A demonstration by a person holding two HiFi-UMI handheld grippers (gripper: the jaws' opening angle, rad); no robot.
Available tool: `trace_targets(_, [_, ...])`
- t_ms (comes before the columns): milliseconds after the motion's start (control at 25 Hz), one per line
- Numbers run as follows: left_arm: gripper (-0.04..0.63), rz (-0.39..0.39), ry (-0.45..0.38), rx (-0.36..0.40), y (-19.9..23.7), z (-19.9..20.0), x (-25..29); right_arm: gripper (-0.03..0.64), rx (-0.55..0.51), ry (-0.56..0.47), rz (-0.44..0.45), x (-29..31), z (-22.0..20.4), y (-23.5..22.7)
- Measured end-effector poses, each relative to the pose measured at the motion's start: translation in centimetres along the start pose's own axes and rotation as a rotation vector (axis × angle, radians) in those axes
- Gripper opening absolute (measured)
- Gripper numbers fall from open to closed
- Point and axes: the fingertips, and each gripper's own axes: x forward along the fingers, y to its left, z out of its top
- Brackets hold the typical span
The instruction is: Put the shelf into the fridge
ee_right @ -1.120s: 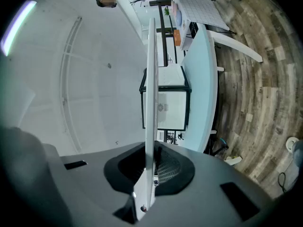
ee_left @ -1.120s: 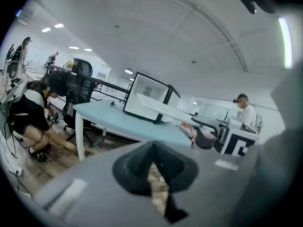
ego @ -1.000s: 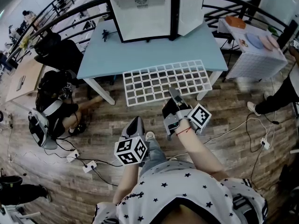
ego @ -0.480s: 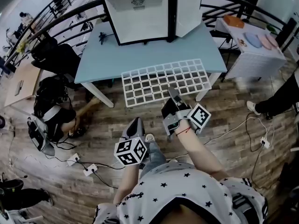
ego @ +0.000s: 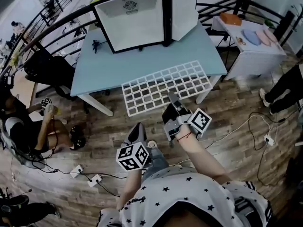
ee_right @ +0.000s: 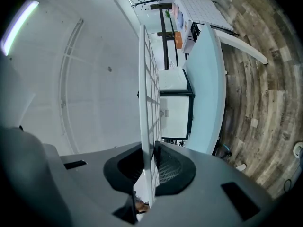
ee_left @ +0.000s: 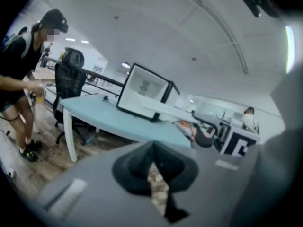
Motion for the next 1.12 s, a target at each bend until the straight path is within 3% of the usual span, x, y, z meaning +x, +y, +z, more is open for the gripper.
trace_targets(360, [0.008,-0.033,0.002,0.006,2.7,3.5,4.9,0.041,0.020,-0.043,-0.005,5.5,1.2,-1.2])
trace_targets(720, [0.008,-0.065,0.018,0.017,7.4,9.4,10.1,0.041,0.017,-0.083,-0.002,14.0,1.0,-0.9])
trace_targets(1120, [0.008,-0.094,0.011,0.033,10.2,9.2,11.1,0.041,0.004,-0.112,0.021,15.6,0.3,-2.1])
